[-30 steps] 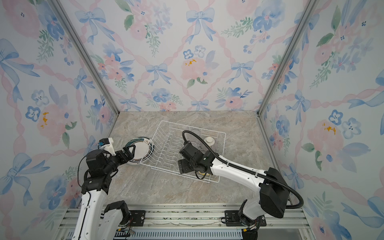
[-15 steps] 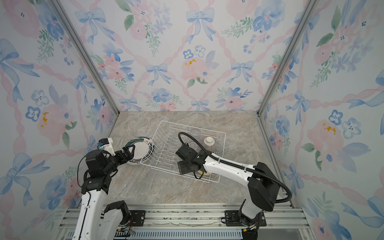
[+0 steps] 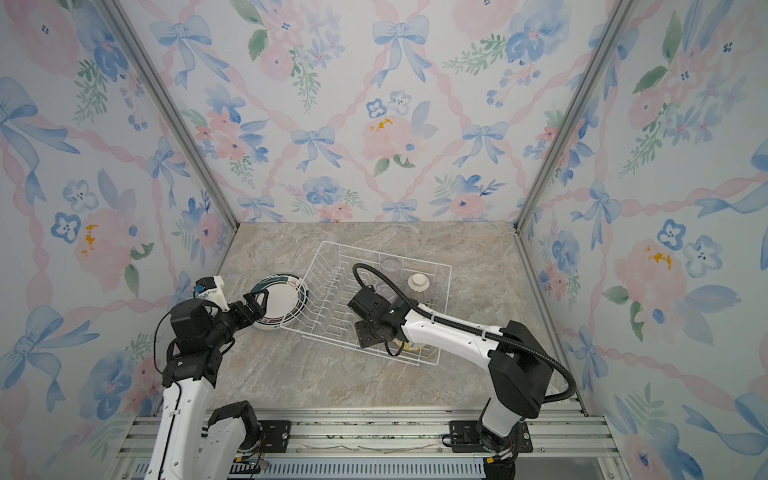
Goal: Unload the mixed dishes from the dish rack
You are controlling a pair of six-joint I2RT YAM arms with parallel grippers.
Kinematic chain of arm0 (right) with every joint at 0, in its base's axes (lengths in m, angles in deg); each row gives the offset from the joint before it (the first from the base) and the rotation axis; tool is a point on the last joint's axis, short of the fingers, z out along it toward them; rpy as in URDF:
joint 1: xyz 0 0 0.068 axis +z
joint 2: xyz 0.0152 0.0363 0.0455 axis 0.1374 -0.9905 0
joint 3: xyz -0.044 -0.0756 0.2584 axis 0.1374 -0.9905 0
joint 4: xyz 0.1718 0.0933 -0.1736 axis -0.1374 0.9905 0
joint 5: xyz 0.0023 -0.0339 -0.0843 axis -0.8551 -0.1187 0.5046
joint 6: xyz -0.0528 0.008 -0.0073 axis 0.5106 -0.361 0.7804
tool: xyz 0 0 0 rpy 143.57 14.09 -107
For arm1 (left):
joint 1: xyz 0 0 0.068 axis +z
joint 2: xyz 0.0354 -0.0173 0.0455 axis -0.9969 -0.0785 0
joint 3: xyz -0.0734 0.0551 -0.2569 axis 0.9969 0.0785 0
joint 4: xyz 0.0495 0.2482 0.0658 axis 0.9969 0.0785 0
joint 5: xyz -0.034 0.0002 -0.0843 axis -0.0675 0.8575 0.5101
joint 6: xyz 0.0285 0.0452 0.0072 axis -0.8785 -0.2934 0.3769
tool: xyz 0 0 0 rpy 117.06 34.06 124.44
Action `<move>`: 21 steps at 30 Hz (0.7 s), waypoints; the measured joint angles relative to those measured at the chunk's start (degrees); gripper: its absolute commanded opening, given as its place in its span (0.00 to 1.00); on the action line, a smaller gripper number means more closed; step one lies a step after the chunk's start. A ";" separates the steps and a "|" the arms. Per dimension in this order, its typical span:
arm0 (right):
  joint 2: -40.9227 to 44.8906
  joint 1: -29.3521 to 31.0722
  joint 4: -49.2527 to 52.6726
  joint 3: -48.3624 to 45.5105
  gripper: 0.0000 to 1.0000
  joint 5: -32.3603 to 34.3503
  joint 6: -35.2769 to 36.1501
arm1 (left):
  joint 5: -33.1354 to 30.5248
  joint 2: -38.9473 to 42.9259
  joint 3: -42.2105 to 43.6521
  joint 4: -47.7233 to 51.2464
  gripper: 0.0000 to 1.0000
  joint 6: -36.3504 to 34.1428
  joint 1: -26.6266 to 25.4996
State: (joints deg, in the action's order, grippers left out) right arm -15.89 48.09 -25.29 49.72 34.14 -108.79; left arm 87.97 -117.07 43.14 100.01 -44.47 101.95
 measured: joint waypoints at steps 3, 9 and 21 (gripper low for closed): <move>0.00 0.00 0.74 1.05 0.63 -0.42 0.02 | 0.15 -0.42 0.02 0.02 0.98 0.02 0.28; -0.02 -0.57 1.05 2.23 0.62 -1.77 0.00 | 0.35 -0.35 0.04 0.02 0.98 0.02 0.50; 0.00 -2.32 0.22 2.23 0.56 -4.72 -0.28 | 0.39 -0.31 0.24 0.02 0.98 0.02 0.59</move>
State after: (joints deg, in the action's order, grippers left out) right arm -15.89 45.77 -25.07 51.95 29.42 -109.08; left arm 88.37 -117.37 43.38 100.03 -44.45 102.54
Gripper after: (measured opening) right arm 0.709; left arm 0.979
